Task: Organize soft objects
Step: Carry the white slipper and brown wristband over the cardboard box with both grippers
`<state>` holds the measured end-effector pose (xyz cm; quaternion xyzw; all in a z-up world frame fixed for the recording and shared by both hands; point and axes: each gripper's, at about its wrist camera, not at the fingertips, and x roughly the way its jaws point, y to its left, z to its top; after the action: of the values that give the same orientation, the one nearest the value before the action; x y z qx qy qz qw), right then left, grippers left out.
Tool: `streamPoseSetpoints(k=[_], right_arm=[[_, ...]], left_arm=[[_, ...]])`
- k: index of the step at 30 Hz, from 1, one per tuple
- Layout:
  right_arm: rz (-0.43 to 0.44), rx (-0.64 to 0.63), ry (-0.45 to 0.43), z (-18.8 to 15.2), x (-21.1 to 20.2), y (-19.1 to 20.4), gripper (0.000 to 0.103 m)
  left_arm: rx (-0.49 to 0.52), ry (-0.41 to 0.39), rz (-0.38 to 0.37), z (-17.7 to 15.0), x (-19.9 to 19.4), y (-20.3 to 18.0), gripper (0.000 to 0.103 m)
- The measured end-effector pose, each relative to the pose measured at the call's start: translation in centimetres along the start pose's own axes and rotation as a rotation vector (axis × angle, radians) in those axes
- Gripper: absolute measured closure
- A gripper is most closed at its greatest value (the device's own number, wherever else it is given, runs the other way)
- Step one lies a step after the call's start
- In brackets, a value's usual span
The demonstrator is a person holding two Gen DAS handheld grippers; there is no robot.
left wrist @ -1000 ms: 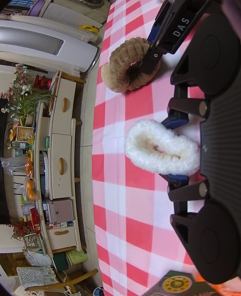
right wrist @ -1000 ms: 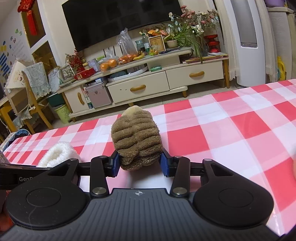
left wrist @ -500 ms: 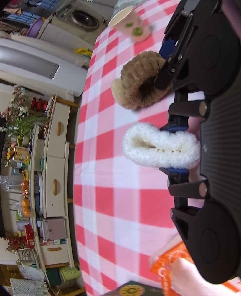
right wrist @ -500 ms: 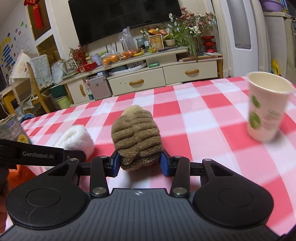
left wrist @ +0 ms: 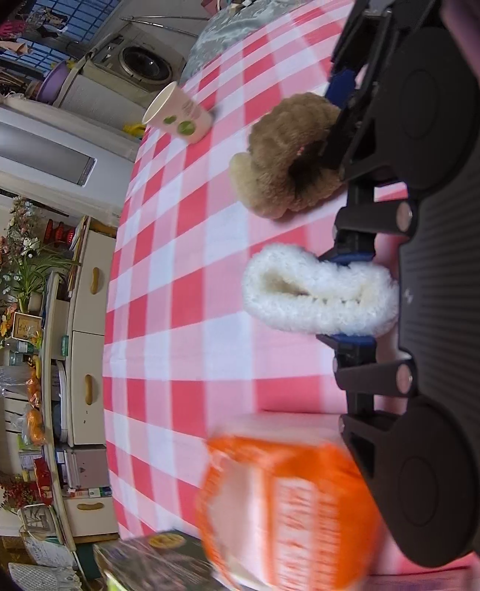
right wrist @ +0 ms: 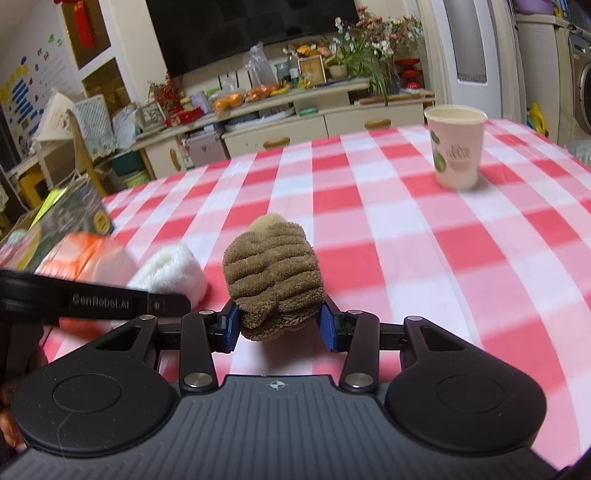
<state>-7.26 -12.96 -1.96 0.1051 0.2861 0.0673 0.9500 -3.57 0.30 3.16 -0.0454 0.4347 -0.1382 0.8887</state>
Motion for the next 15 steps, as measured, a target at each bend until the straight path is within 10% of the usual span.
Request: streamPoseSetpoints(k=[11,15], right_arm=[[-0.006,-0.019,0.068,-4.3,-4.4,1.9,0.047],[-0.036,-0.04,0.055,-4.8,-5.1,2.4,0.029]], left_arm=[[-0.031,0.016,-0.043,-4.8,-4.1,1.1,0.07],[-0.033,0.004,-0.059,-5.1,-4.2,1.4,0.07]])
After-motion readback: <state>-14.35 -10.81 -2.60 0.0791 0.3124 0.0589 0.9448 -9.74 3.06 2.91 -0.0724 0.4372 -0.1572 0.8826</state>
